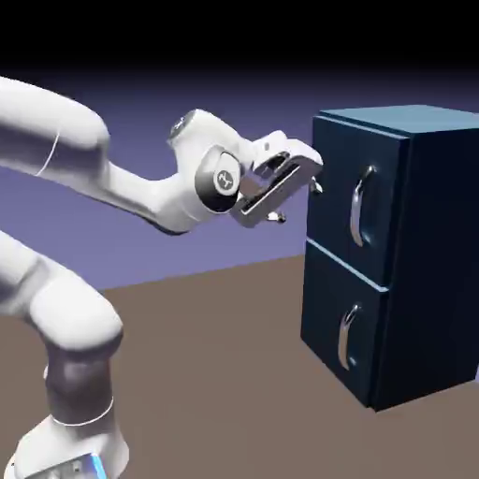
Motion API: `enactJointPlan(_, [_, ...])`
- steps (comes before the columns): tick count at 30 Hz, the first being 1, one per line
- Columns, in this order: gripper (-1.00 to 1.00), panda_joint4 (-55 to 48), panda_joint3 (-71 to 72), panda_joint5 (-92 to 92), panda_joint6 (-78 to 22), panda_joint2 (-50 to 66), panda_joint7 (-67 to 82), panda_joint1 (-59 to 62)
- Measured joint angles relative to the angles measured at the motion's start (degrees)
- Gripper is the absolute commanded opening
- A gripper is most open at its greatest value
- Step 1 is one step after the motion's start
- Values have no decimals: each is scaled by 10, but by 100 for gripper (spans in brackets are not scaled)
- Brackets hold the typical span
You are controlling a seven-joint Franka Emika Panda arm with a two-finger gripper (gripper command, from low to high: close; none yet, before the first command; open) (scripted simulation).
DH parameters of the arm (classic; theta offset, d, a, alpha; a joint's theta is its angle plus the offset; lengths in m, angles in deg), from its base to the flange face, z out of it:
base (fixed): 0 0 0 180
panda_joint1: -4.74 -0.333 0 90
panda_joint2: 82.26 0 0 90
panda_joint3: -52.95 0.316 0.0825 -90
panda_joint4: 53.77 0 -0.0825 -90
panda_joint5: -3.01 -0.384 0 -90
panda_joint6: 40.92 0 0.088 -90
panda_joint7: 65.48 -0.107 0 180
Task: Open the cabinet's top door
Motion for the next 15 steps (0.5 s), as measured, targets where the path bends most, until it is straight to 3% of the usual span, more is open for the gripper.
enactJointPlan(15, [100,-27,-150,374,-52,-78,160,-135])
